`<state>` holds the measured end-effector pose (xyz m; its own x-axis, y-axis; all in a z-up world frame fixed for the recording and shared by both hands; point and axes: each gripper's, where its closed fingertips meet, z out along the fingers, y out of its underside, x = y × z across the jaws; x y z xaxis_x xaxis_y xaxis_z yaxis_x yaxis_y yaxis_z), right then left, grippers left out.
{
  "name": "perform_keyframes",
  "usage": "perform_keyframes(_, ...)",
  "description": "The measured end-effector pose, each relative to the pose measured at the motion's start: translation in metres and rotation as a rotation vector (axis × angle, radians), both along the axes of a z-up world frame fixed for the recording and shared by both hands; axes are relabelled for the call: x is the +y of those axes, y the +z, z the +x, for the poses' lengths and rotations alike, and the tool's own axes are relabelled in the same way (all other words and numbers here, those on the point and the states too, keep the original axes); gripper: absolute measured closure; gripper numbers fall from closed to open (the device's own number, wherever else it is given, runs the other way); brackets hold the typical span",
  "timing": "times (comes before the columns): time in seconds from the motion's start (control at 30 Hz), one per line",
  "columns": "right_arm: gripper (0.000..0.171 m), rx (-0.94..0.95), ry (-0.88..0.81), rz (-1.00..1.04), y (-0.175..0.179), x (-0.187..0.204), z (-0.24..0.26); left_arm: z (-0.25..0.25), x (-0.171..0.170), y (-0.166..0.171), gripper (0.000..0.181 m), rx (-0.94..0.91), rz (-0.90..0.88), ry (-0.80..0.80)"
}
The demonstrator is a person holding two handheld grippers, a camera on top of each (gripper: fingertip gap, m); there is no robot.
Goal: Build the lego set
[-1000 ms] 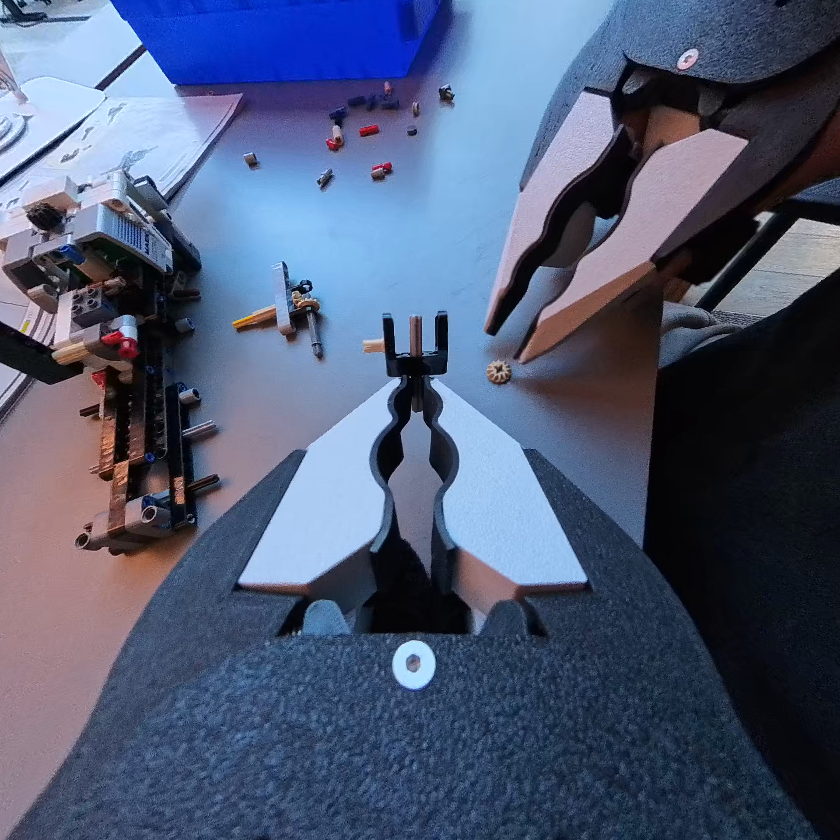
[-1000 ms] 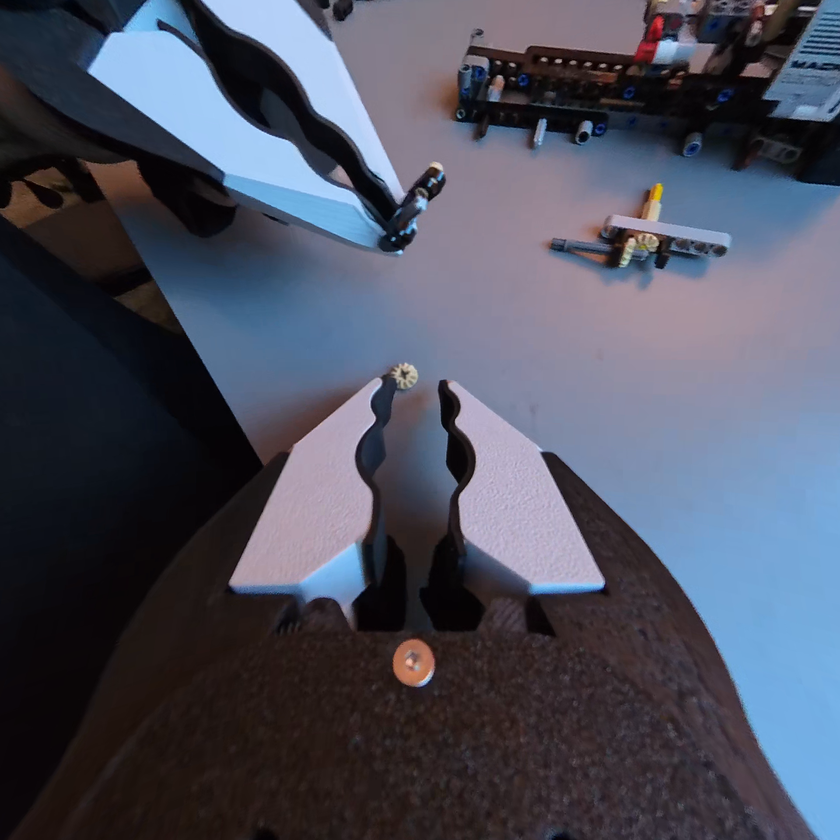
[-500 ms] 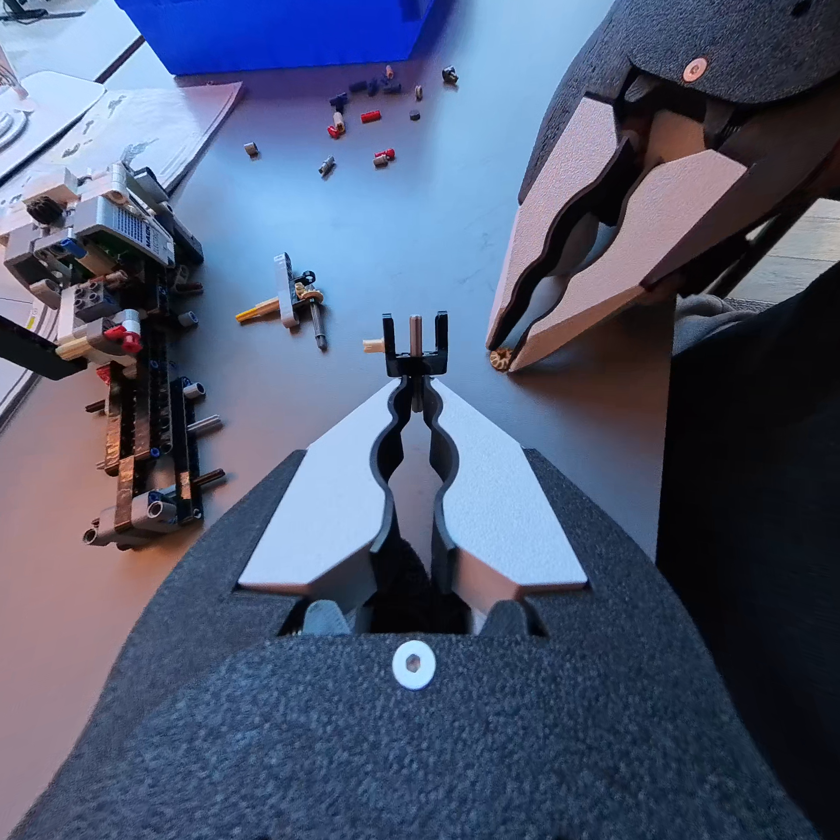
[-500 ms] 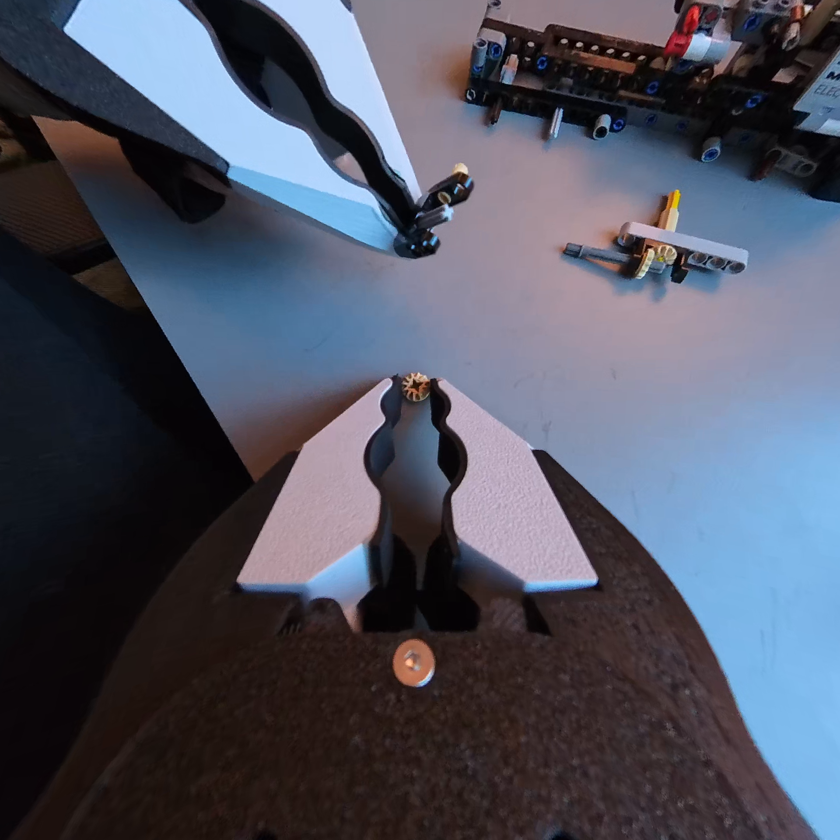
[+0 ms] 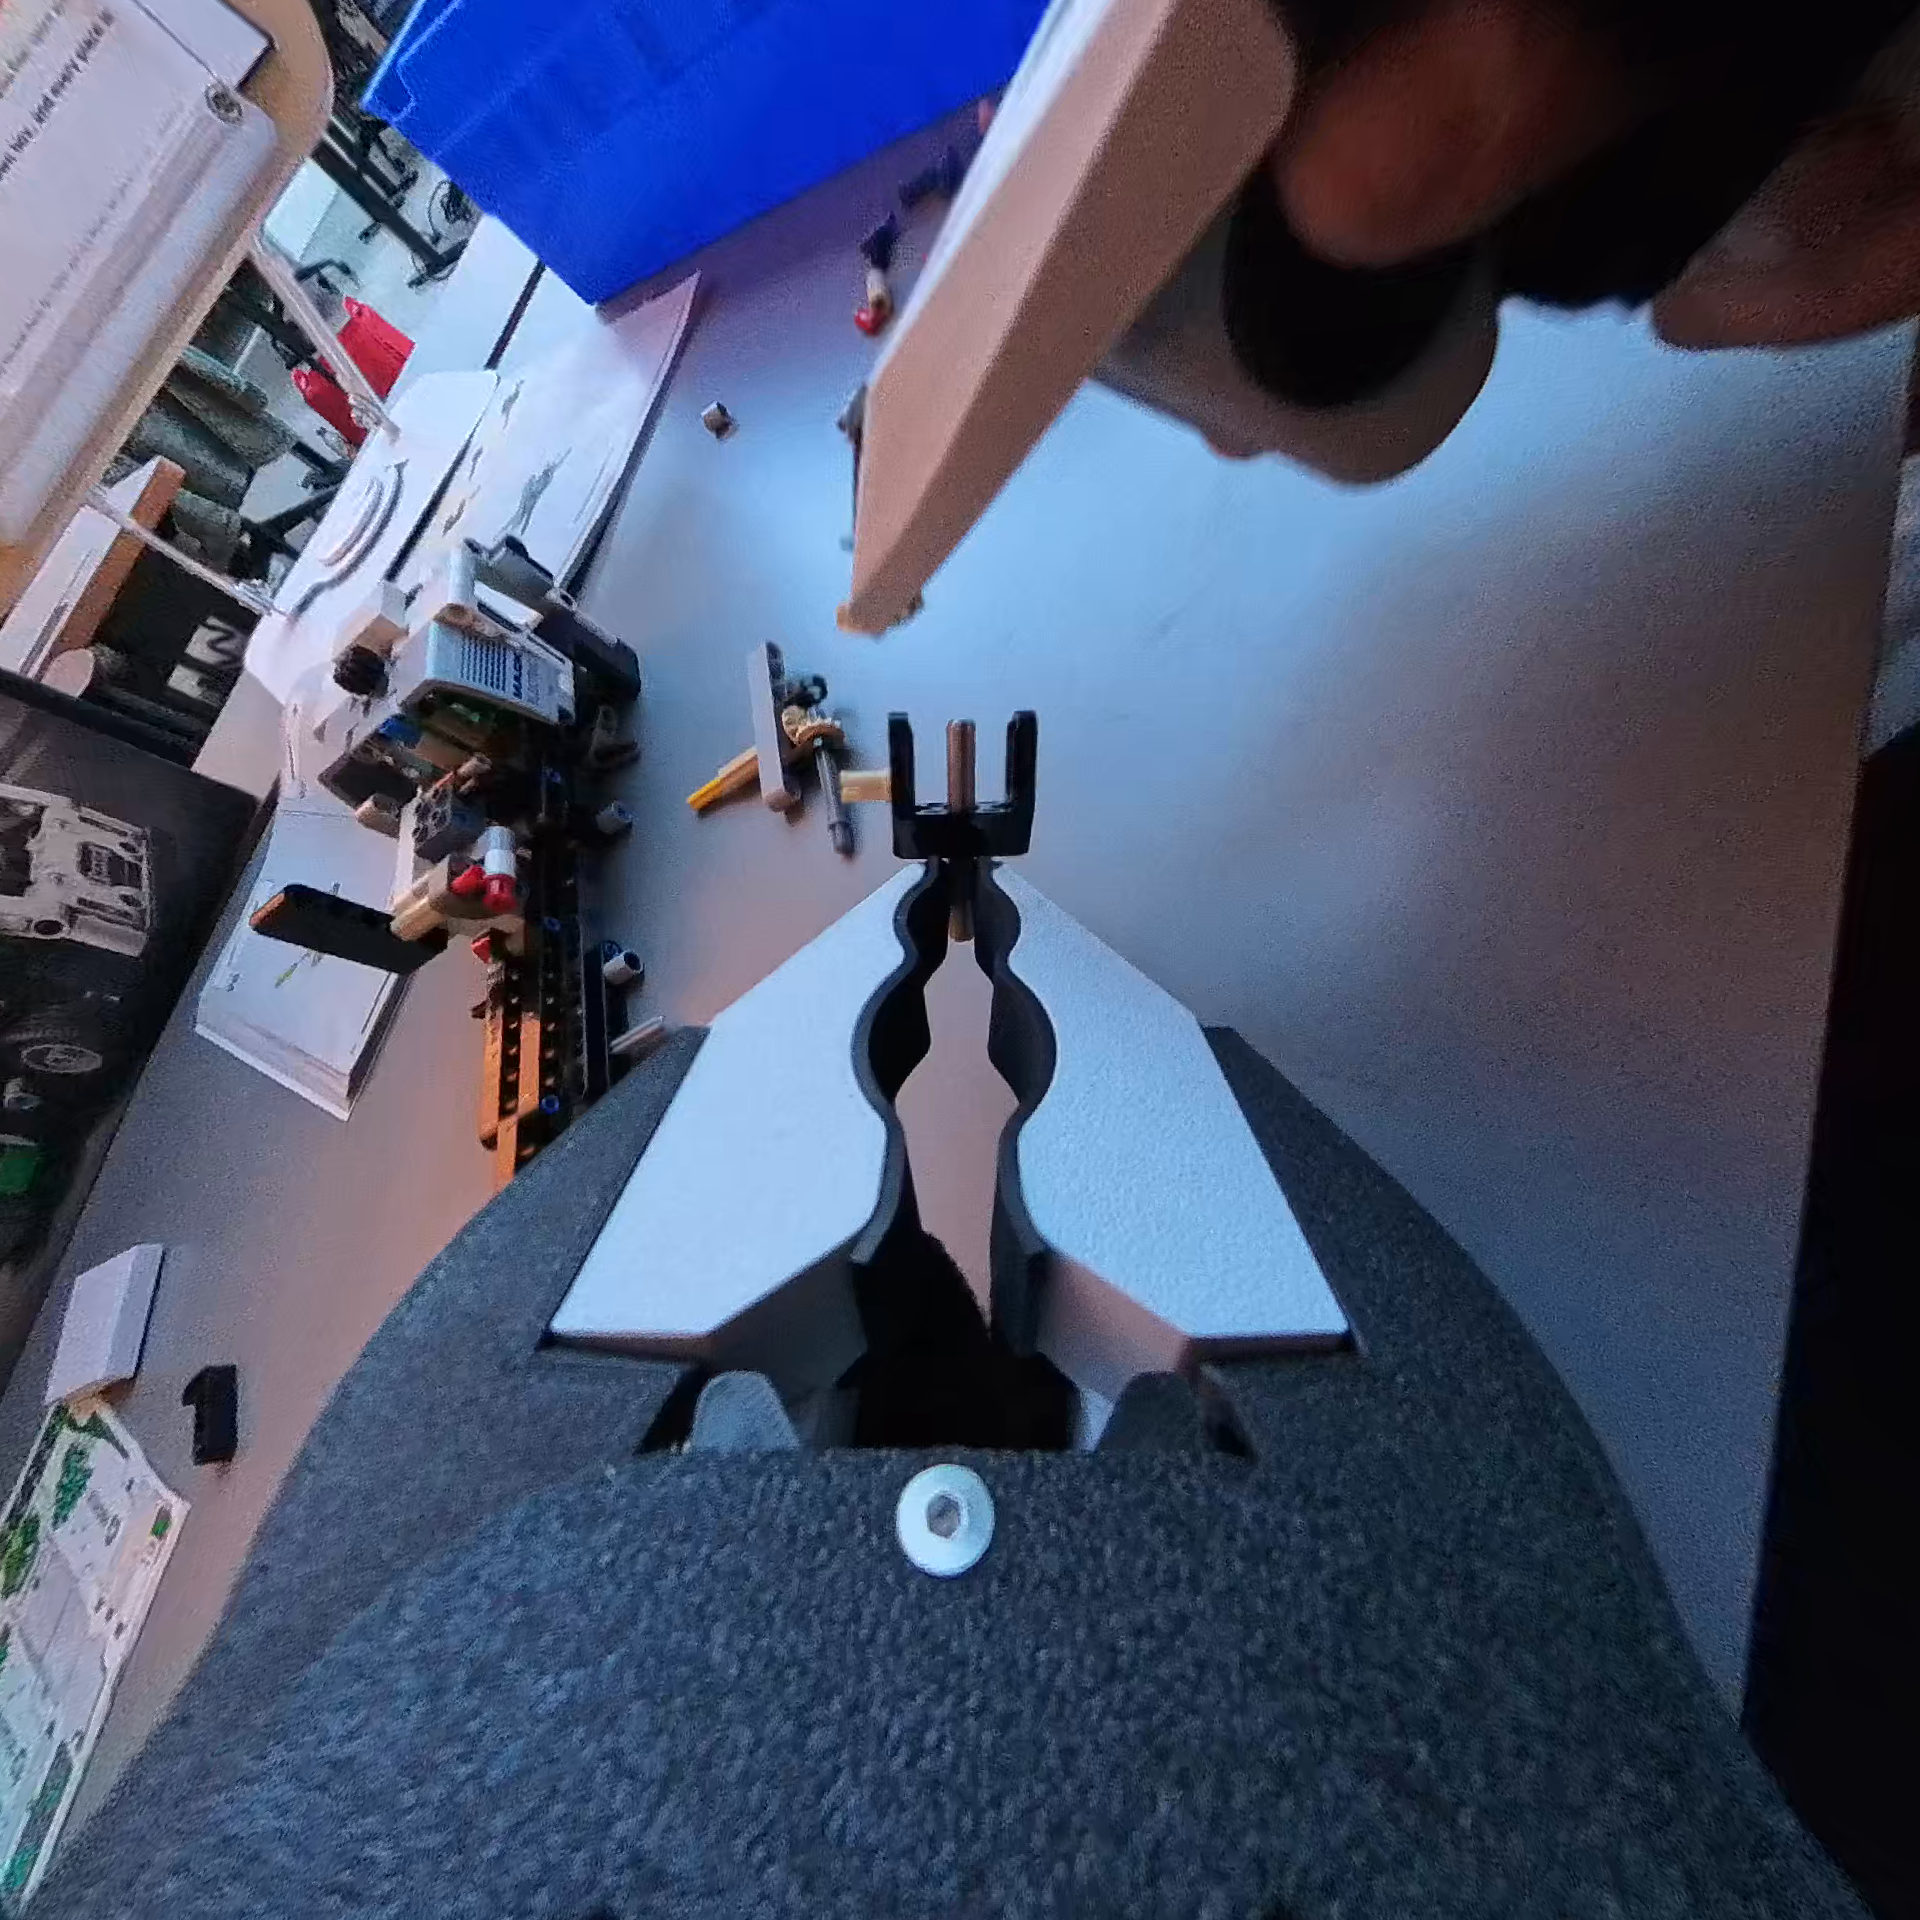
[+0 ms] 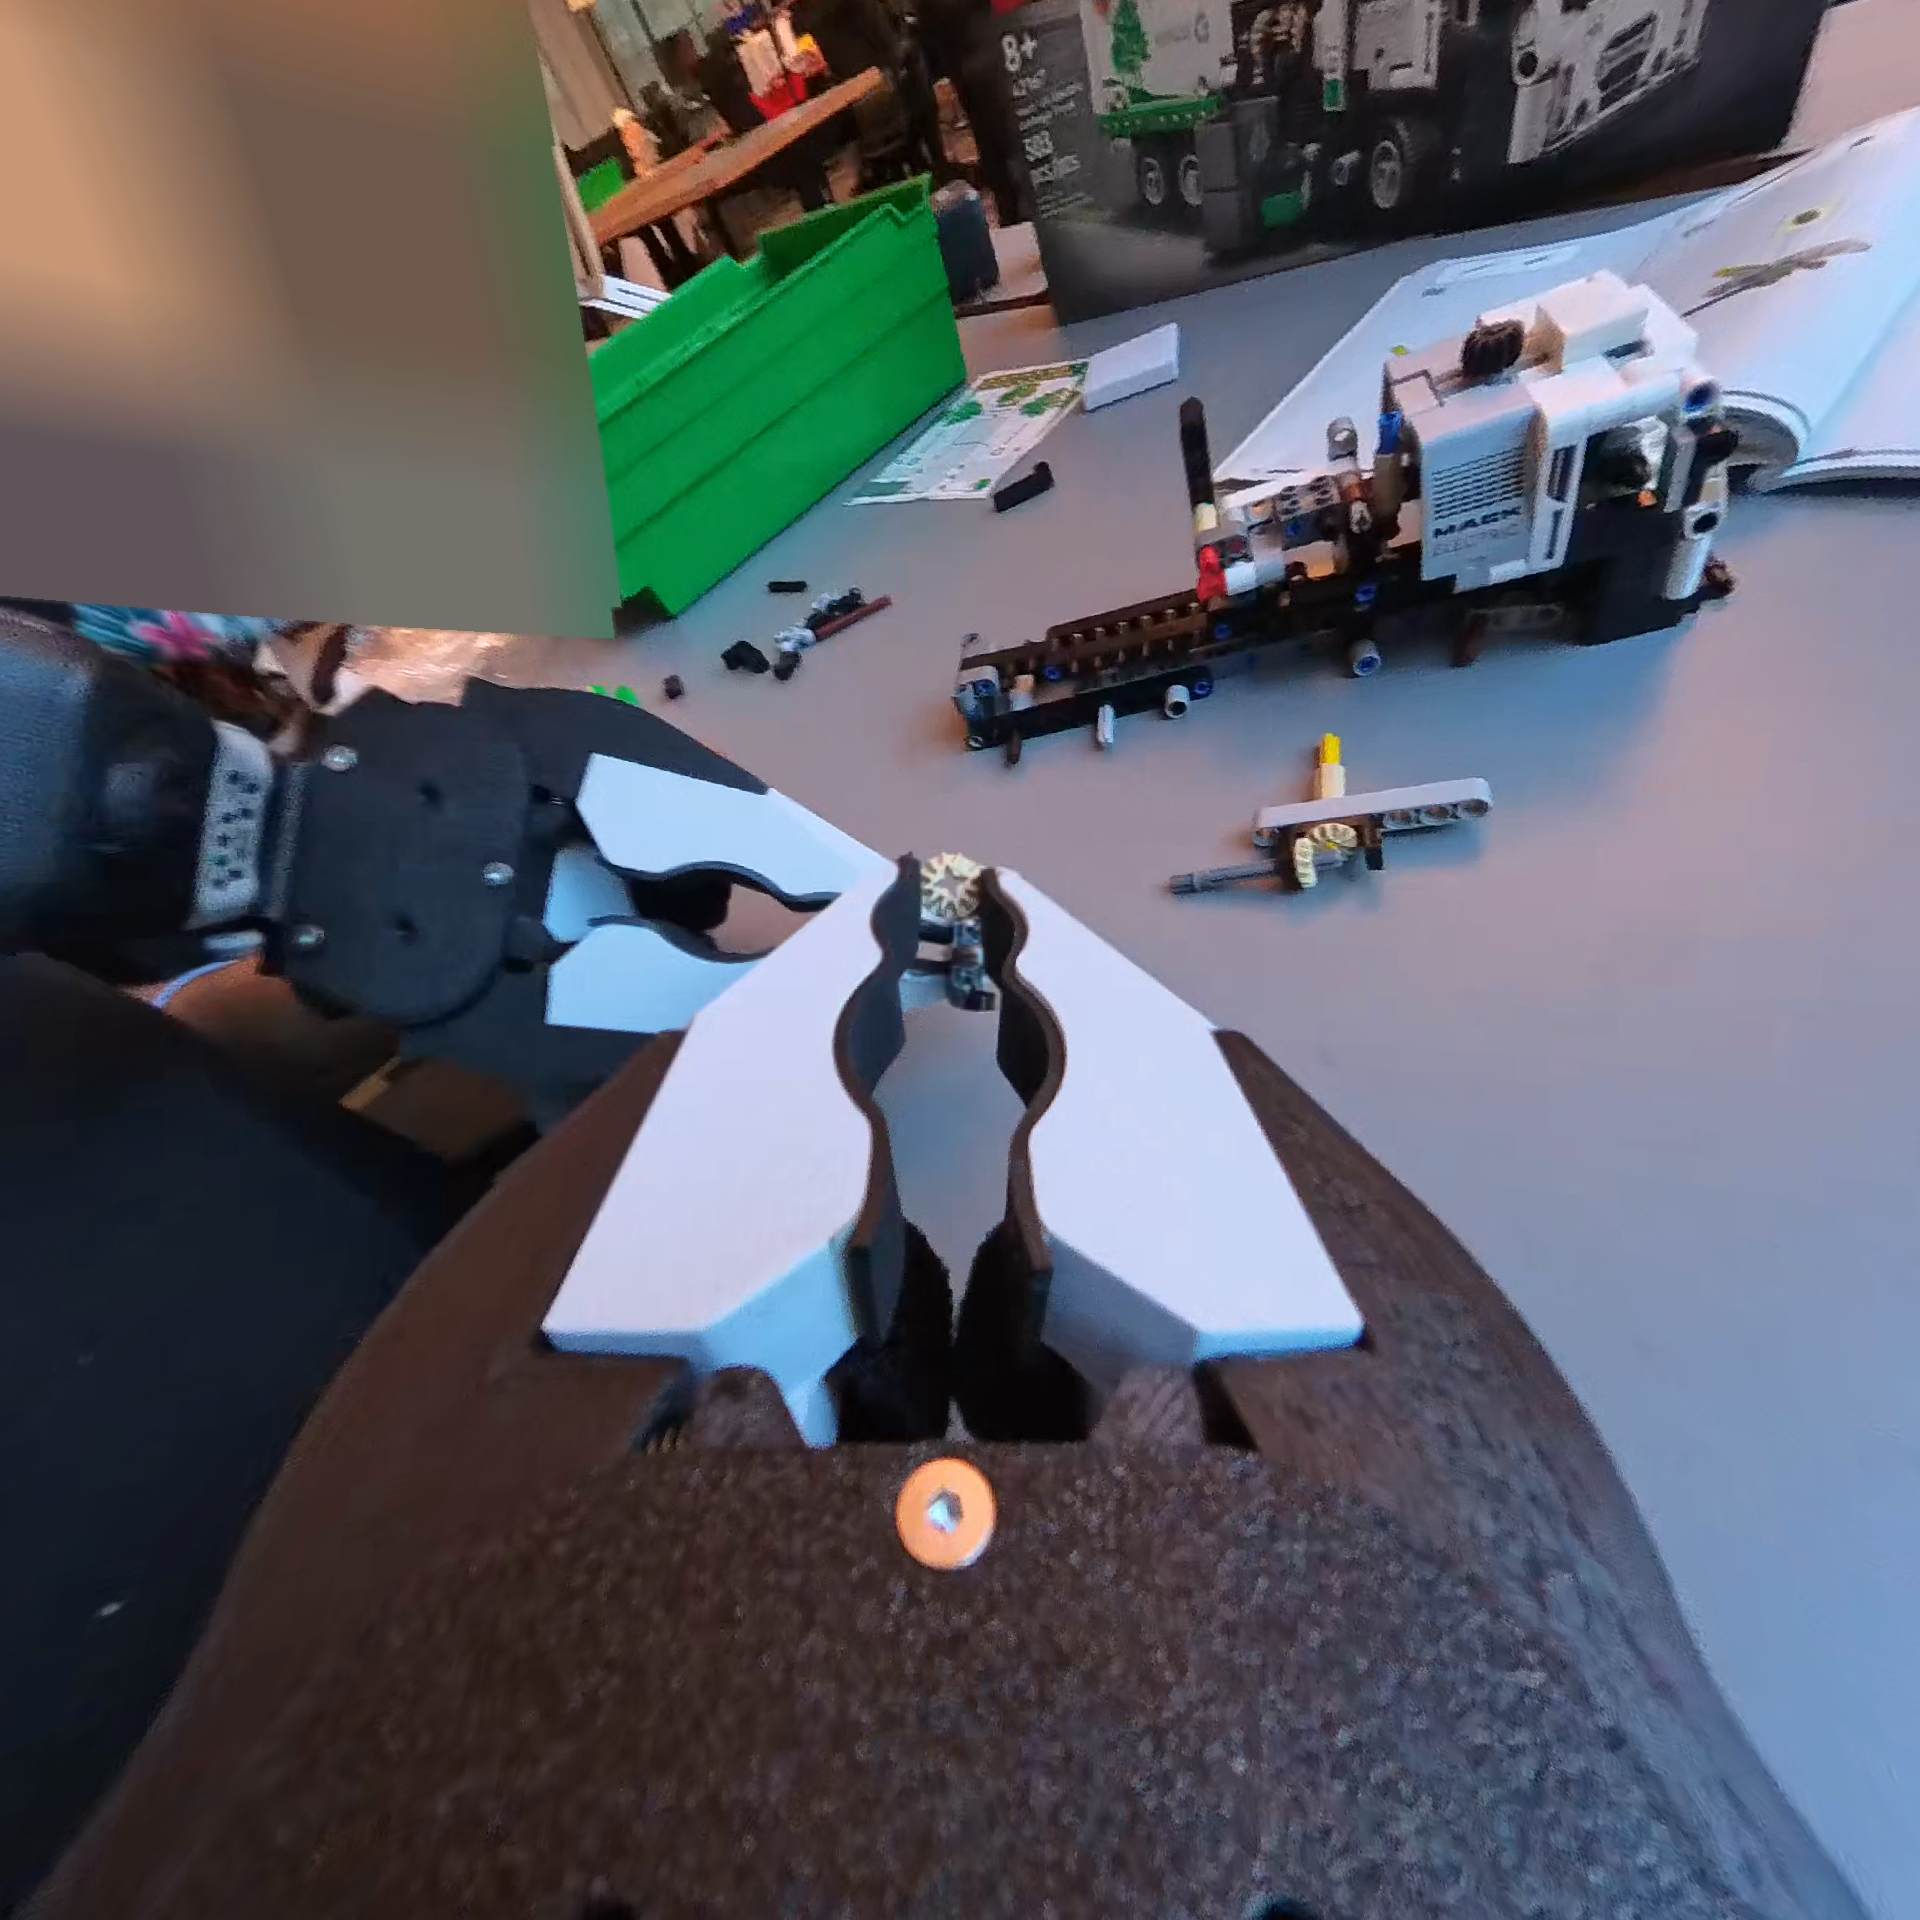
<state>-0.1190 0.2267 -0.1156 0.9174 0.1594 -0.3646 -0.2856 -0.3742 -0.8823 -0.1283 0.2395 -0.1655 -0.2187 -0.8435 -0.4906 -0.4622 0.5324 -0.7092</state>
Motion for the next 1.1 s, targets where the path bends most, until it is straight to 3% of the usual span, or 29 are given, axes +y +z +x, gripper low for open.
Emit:
perform_keyframes(0.67,0.160,-0.027,-0.054,-0.007,-0.002,0.002,0.004,0.009,-0.002,0.019,0.180,-0.109,-0.074,0.026)
perform_keyframes(1.1,0.160,0.075,-0.069,0.071,0.011,0.003,0.002,0.012,-0.004,0.028,0.180,-0.181,-0.181,0.068)
